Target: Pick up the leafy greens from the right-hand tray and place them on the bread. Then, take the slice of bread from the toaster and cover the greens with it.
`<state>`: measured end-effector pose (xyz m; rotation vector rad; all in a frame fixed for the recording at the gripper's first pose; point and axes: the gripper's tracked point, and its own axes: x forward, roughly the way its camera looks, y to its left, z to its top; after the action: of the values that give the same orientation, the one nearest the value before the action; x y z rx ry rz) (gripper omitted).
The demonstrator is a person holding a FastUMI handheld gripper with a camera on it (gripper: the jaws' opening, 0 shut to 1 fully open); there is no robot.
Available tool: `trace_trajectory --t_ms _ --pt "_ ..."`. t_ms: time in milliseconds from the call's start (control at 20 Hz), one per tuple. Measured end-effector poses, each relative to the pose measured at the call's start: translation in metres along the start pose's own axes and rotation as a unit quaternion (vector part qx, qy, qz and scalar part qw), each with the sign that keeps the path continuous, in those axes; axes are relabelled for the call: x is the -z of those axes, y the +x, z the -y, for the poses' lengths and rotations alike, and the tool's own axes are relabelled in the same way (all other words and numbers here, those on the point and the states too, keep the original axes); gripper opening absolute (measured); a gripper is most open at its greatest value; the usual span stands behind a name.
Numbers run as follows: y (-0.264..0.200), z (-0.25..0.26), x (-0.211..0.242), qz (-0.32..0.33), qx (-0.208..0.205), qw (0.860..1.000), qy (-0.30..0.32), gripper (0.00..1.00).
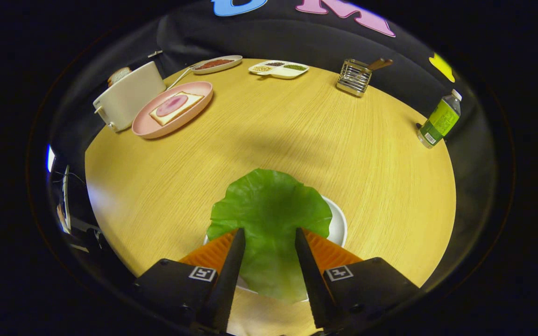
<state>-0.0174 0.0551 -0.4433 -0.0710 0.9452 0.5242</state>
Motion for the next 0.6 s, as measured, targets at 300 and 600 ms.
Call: trace_trajectory --t_ms 300,600 --pt "-0.001 0.004 0.002 0.0 0.007 1.0 -0.006 0.1" --pt "-0.038 -0.01 -0.033 0.051 -0.008 0.998 0.027 0.06"
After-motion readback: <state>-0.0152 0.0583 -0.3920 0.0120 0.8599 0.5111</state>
